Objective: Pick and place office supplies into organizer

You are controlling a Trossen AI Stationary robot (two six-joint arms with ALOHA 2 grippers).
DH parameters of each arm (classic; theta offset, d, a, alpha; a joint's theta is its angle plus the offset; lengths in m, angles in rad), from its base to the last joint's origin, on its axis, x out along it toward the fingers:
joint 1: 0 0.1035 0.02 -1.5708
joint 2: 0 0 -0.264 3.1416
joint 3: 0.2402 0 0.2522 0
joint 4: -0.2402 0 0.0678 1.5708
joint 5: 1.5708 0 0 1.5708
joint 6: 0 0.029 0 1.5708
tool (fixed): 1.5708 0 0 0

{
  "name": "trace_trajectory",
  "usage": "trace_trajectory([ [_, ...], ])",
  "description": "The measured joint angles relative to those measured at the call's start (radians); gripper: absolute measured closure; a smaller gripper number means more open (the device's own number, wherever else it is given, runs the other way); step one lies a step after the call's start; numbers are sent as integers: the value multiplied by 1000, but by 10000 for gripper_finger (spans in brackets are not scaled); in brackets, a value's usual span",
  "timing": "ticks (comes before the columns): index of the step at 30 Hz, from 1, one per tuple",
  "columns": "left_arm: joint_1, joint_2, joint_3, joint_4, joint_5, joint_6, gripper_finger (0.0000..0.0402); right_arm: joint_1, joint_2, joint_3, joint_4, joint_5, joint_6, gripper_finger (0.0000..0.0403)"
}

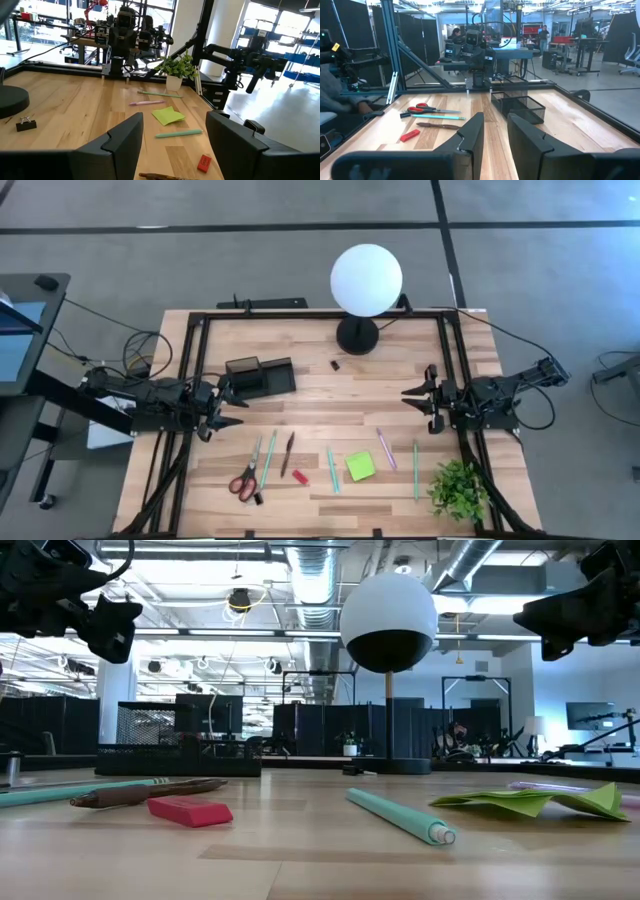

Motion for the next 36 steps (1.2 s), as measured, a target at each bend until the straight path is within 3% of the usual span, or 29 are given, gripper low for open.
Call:
trace_trajectory([
  [36,0,0,0,0,-6,24,189,0,0,0,0,0,0,322],
])
